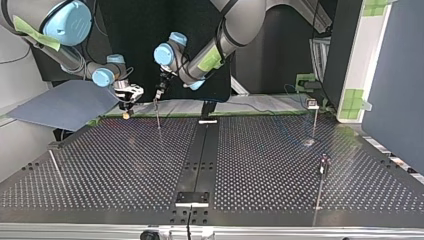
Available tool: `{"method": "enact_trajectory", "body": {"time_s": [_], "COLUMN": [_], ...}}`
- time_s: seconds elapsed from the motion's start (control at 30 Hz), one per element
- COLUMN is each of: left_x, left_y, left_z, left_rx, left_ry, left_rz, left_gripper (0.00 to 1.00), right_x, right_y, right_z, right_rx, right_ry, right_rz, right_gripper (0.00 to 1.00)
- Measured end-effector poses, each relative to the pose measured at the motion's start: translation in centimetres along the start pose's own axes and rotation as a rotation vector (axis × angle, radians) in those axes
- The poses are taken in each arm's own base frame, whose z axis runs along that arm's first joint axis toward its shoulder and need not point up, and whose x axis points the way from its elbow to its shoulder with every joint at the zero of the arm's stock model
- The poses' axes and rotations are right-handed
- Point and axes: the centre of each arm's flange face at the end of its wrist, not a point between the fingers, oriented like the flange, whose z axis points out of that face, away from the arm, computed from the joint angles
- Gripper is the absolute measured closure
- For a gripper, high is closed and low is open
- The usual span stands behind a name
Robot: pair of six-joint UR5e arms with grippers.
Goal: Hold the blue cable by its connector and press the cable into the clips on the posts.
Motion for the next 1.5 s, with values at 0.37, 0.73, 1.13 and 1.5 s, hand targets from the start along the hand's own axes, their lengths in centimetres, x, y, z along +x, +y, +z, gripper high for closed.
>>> {"method": "enact_trajectory", "body": {"time_s": [0.37,0.73,1.13,1.5], "left_x": [0.13,0.13,0.12,0.17], "left_y": [0.05,0.07,0.11,0.16], "left_z": [-0.13,-0.15,-0.15,-0.20], "left_rx": [-0.004,-0.006,-0.010,-0.014], "left_ry": [0.010,0.011,0.011,0.016], "left_rz": [0.004,0.006,0.006,0.013], "left_gripper": [0.00,0.00,0.00,0.00], "right_x": [0.00,-0.13,-0.19,-0.31], "right_y": [-0.02,0.09,0.00,-0.03], "right_z": [0.02,-0.02,-0.01,-0.04], "right_rx": [-0.004,-0.015,-0.012,-0.011], "right_ry": [0.000,0.000,-0.001,-0.003], "right_rz": [0.000,0.001,0.000,0.001], "right_gripper": [1.00,1.00,1.00,1.00]}}
